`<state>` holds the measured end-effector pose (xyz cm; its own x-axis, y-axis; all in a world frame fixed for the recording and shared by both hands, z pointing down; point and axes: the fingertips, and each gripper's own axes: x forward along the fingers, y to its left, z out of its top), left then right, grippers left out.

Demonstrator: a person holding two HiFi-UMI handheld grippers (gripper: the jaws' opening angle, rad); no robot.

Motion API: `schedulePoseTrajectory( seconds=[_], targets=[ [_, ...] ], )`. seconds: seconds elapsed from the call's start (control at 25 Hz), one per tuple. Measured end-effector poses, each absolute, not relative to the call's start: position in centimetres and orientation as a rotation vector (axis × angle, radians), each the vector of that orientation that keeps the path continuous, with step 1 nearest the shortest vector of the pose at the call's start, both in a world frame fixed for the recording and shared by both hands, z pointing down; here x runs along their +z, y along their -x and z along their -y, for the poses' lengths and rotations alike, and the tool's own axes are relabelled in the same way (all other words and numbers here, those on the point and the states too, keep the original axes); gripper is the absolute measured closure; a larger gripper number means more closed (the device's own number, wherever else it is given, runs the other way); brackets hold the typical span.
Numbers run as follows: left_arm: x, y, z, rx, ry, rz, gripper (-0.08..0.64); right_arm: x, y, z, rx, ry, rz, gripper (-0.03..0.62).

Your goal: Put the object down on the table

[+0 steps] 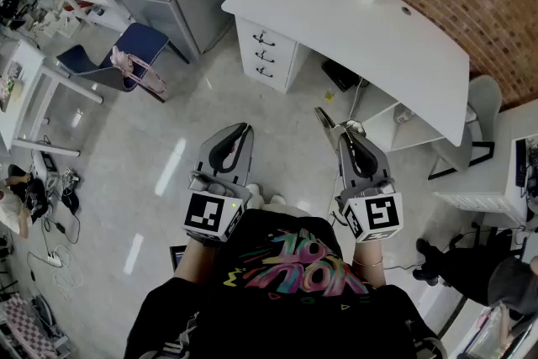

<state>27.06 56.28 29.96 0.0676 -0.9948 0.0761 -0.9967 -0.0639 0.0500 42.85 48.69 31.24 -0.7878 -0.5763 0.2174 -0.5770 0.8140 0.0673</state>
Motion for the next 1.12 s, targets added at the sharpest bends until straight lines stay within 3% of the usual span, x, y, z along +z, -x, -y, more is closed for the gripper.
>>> schedulePoseTrajectory(
  seconds=[0.72,1.12],
  targets=[
    [30.7,-28.4,-56.9,0.028,-2.176,2.157,0.520,32.2,-43.6,-48.8,0.007,-0.803,2.813,0.551],
    [31.9,-19.8,-48.5,0.025,-2.184,2.128,0.520,33.5,-35.1,-41.2,0.046,-0.809,2.801,0.551]
  ],
)
